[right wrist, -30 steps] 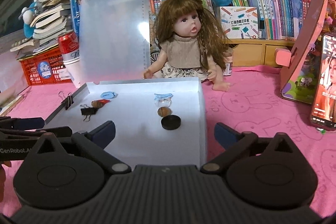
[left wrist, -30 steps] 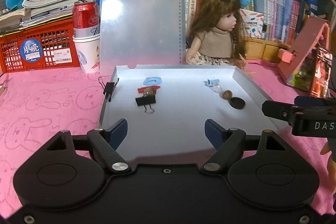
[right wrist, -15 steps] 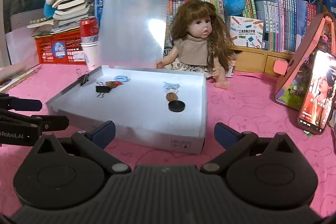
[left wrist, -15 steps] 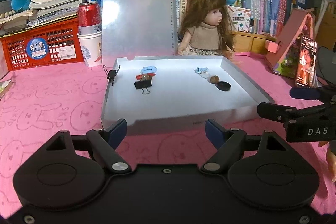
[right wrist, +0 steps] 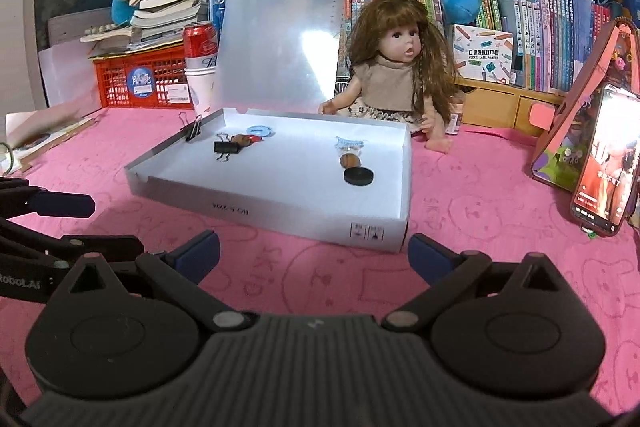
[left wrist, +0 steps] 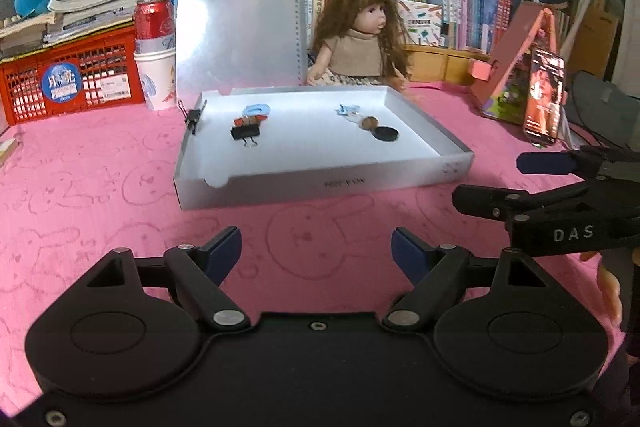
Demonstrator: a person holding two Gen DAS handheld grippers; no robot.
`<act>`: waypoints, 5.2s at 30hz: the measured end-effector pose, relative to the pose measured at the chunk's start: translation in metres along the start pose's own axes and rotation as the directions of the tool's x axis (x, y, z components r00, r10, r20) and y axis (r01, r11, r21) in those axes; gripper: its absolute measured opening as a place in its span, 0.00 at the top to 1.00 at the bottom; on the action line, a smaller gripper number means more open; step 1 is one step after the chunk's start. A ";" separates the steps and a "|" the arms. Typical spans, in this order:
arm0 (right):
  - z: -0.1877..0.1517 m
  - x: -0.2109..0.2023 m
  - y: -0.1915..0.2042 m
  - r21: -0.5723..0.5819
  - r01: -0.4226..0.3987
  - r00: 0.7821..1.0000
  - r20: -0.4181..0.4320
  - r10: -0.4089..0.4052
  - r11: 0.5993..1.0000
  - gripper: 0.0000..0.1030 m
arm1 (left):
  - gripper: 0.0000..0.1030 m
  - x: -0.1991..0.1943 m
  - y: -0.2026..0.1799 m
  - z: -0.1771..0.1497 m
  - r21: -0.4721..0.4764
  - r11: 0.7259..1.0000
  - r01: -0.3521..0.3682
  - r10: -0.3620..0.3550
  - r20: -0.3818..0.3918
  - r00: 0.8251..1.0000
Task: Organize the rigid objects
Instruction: 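Grasp a black round lid with the left tool while the right tool reaches another lid, then grasp the second black round lid with the right tool, then carry both black lids over the white box with both tools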
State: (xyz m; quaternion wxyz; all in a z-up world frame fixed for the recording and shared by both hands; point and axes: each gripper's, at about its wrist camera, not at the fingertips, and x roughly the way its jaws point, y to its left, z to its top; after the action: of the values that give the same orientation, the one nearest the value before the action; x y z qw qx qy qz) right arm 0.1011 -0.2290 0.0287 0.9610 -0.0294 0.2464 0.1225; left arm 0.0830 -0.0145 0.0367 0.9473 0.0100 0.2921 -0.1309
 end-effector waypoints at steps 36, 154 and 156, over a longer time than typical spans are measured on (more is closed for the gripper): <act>-0.032 -0.014 -0.001 -0.062 -0.052 0.998 -0.049 0.049 0.997 0.00 | 0.70 -0.014 -0.037 -0.040 0.098 0.981 0.168 -0.164 -0.049 0.985; 0.050 0.133 -0.025 0.165 0.110 0.986 -0.142 -0.087 0.980 0.64 | 0.70 0.173 0.061 0.089 -0.165 0.973 -0.160 0.149 -0.077 0.986; 0.050 0.135 -0.026 0.167 0.113 0.985 -0.146 -0.088 0.979 0.64 | 0.70 0.176 0.061 0.088 -0.164 0.973 -0.164 0.153 -0.082 0.985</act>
State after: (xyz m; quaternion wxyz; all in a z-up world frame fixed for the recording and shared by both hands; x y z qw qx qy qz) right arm 0.2453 -0.2183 0.0074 0.9455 0.0343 0.3202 0.0492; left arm 0.2870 -0.0063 0.0089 0.9415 -0.0429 0.3329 -0.0291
